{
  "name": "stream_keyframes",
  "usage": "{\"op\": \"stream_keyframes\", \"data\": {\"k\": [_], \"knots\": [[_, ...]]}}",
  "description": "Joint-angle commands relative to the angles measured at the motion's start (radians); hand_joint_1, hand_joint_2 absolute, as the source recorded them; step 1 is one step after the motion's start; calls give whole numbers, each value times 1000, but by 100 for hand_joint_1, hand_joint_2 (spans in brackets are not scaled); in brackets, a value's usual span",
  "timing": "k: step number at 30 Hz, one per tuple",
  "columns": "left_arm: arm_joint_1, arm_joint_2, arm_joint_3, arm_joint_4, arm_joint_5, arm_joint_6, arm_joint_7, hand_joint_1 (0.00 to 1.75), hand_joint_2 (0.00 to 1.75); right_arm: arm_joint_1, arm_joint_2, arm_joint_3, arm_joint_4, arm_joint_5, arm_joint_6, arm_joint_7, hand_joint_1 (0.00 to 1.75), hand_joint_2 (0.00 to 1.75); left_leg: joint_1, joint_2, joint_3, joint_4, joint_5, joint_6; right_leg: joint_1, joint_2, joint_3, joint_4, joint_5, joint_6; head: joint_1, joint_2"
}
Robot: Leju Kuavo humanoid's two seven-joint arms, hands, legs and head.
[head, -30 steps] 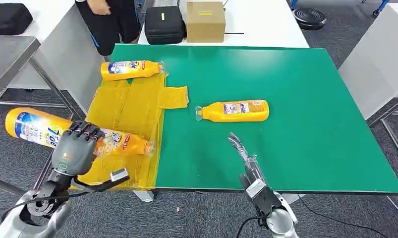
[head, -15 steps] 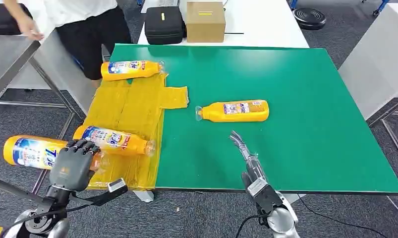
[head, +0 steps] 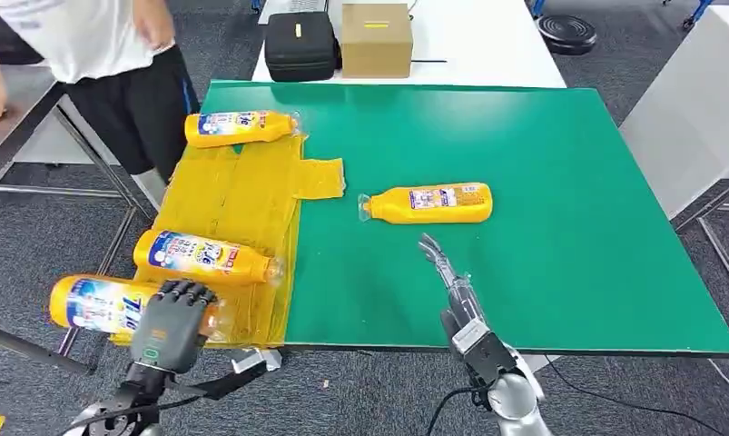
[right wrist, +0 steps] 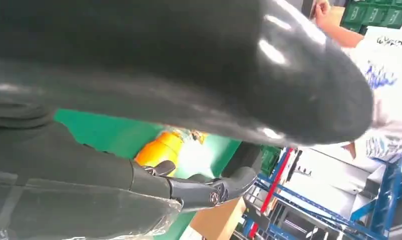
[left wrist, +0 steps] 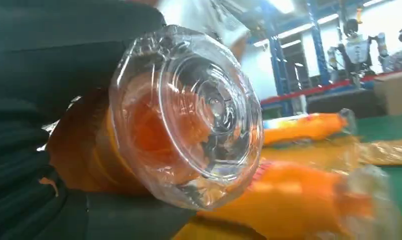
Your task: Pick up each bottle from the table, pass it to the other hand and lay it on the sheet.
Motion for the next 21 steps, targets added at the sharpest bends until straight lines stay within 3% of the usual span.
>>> {"op": "stream_keyframes", "data": {"k": [1, 9, 21], "knots": [[-80, -48, -62, 129, 17, 21, -12, 175, 175, -49, 1, -3, 61, -3, 2, 8, 0, 0, 2, -1, 5, 0, -2, -2, 2, -2, 6, -1, -2, -2, 0, 0], [-168, -71, -85, 216, 79, 59, -109, 175, 175, -47, -2, 1, 63, -4, 12, 8, 0, 0, 1, -2, 3, -1, 0, -1, 1, -2, 4, -1, -1, -1, 0, 0], [-167, -70, -86, 219, 80, 60, -112, 175, 175, -42, -1, 2, 61, -4, 12, 8, 0, 0, 1, 0, 4, -1, -1, -2, 2, -1, 5, -1, -1, -2, 0, 0]]}}
